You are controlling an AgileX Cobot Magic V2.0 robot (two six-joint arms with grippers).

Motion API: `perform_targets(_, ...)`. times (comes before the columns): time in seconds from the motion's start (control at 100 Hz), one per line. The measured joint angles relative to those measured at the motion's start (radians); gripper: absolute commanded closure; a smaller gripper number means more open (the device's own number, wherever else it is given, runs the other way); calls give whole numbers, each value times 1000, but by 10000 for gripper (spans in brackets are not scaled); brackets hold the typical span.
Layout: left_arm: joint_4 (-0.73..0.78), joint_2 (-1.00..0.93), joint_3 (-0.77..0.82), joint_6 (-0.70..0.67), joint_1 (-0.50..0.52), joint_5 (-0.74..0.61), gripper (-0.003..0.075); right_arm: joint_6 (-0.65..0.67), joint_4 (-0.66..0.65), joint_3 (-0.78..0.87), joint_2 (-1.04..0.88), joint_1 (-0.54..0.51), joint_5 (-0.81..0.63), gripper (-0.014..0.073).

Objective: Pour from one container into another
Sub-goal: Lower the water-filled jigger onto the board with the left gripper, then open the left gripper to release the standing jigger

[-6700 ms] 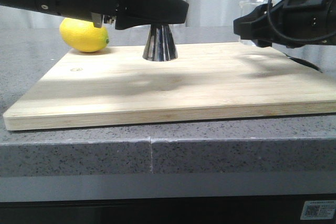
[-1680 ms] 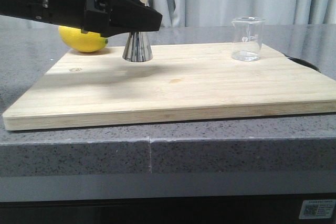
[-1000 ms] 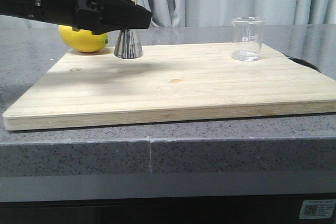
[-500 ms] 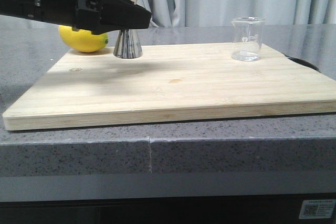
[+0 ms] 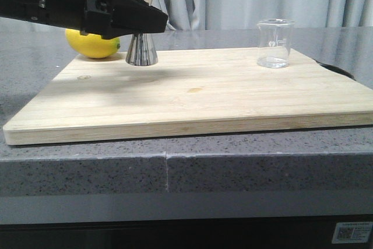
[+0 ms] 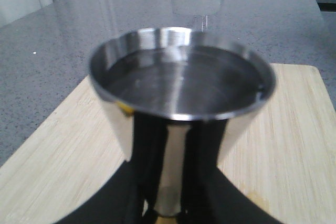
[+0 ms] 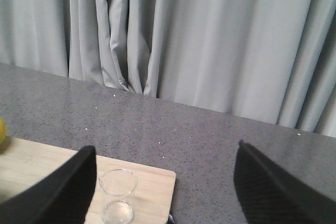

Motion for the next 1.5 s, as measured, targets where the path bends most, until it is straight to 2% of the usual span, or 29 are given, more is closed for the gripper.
perform_targets(0.45,-14,77,-2,-2,4,64,713,2,1,0,0,0,0,99)
perform_targets(1.5,-13,78,-2,-4,4,70,706,2,2,0,0,0,0,99)
